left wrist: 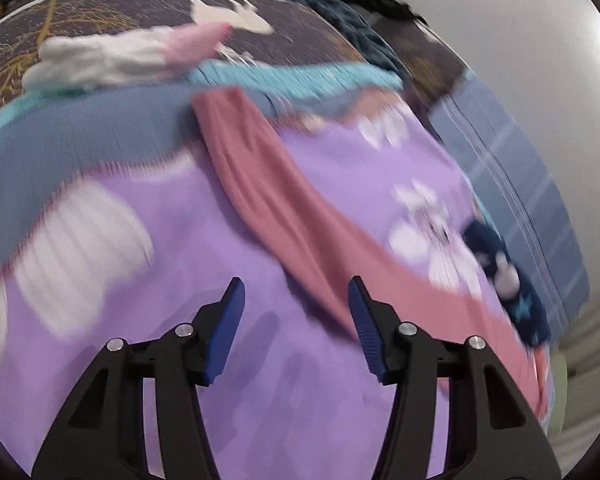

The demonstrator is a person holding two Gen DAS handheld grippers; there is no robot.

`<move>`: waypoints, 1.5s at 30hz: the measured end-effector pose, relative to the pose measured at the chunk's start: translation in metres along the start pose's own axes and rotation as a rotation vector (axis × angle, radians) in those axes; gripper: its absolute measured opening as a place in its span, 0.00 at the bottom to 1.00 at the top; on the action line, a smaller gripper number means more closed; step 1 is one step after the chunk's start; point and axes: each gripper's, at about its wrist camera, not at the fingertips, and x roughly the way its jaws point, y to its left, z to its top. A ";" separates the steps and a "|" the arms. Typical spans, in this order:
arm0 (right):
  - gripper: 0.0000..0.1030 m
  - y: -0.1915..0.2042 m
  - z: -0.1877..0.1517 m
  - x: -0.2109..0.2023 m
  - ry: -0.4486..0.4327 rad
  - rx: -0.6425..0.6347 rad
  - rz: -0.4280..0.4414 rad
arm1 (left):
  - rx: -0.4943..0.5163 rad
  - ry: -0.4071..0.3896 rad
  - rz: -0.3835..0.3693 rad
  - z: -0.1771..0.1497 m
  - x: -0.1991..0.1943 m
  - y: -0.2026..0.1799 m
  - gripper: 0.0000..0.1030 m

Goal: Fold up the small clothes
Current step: 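Grasp the pink shirt's sleeve with the left gripper and fold it across the back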

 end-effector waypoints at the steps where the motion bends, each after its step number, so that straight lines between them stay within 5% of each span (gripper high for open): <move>1: 0.98 0.000 0.001 0.000 -0.002 -0.004 -0.006 | -0.005 -0.015 0.017 0.007 0.002 0.003 0.53; 5: 0.98 -0.001 0.003 0.002 0.000 -0.007 -0.027 | -0.086 -0.026 0.056 0.033 0.021 0.025 0.51; 8: 0.98 -0.001 0.005 0.005 0.005 0.003 -0.027 | -0.107 -0.054 0.057 0.048 0.028 0.029 0.28; 10: 0.98 0.000 0.007 0.007 0.003 0.001 -0.024 | -0.104 -0.063 0.043 0.056 0.030 0.026 0.01; 15: 0.98 0.006 0.008 0.013 0.008 -0.019 -0.012 | 0.080 -0.113 -0.068 0.055 0.003 -0.042 0.01; 19: 0.98 0.007 0.008 0.020 0.021 -0.003 0.012 | 0.351 -0.094 -0.216 0.019 -0.024 -0.143 0.01; 24: 0.98 0.005 0.005 0.018 0.015 0.002 0.021 | 0.665 0.007 -0.452 -0.077 -0.042 -0.274 0.02; 28: 0.98 -0.009 0.003 0.017 0.015 0.033 0.007 | 0.830 0.112 -0.551 -0.157 -0.037 -0.340 0.02; 30: 0.98 -0.019 0.002 0.016 0.013 0.051 -0.005 | 0.912 0.151 -0.548 -0.199 -0.028 -0.363 0.09; 32: 0.98 -0.027 0.001 0.015 0.010 0.064 -0.015 | 0.959 0.198 -0.519 -0.231 -0.018 -0.372 0.58; 36: 0.98 -0.044 0.003 0.015 0.009 0.082 -0.012 | 1.037 0.182 -0.472 -0.256 -0.017 -0.362 0.69; 40: 0.96 -0.046 0.018 0.027 0.043 0.089 0.100 | 1.028 0.129 -0.361 -0.233 -0.016 -0.329 0.81; 41: 0.91 -0.044 0.025 0.031 0.044 0.090 0.152 | 1.011 0.121 -0.320 -0.223 -0.016 -0.314 0.81; 45: 0.40 -0.024 0.051 0.058 0.090 0.062 0.293 | 0.972 0.112 -0.219 -0.201 -0.018 -0.276 0.82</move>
